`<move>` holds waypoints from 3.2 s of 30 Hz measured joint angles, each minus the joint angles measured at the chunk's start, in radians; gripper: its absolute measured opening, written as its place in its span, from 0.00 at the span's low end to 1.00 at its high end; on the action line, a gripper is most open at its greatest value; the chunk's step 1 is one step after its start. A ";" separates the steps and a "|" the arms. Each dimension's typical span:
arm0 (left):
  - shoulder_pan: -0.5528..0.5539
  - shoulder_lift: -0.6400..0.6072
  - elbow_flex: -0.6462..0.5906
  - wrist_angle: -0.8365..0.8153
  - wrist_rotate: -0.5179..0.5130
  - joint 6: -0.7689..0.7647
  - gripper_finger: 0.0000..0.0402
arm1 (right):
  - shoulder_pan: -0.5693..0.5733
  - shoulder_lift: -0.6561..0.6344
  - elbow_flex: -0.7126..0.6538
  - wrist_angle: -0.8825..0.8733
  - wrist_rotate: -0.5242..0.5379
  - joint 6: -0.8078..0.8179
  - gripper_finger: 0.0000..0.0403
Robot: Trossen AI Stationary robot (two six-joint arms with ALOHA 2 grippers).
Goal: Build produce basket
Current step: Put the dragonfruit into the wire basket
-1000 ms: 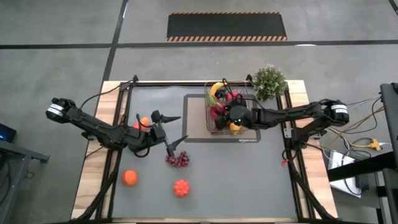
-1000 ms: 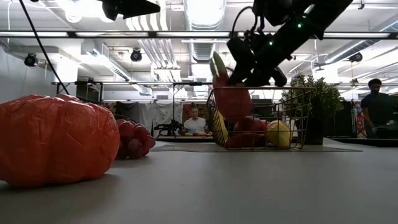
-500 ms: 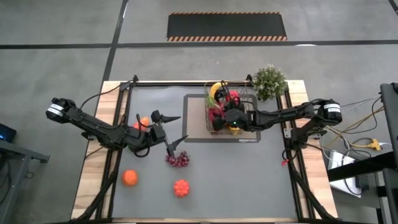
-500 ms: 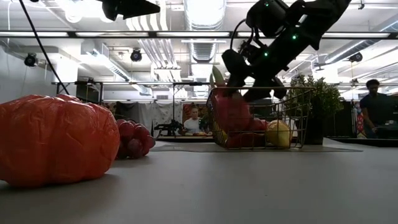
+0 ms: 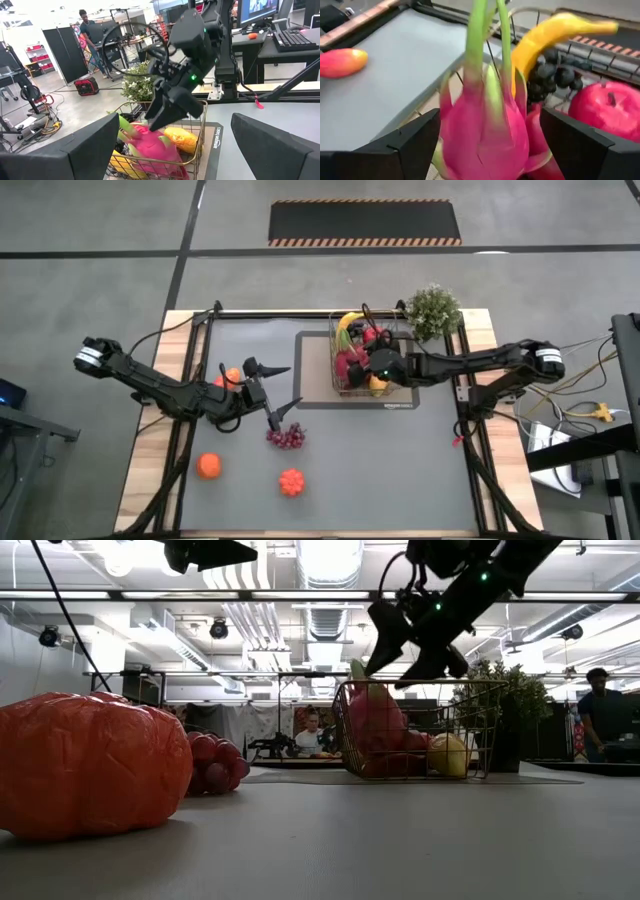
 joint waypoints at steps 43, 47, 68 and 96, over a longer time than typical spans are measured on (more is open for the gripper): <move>0.000 0.000 -0.011 0.009 0.001 -0.008 0.91 | -0.222 0.073 0.262 -0.249 -0.501 -0.673 0.02; 0.000 0.000 -0.011 0.008 0.001 -0.007 0.91 | -0.174 0.073 0.256 -0.275 -0.498 -0.680 0.02; 0.000 0.001 -0.012 0.003 0.001 -0.007 0.91 | -0.079 0.101 0.221 -0.216 -0.123 -0.354 0.02; 0.000 0.001 -0.012 -0.056 0.005 -0.037 0.91 | -0.076 0.073 0.209 -0.133 -0.127 -0.345 0.49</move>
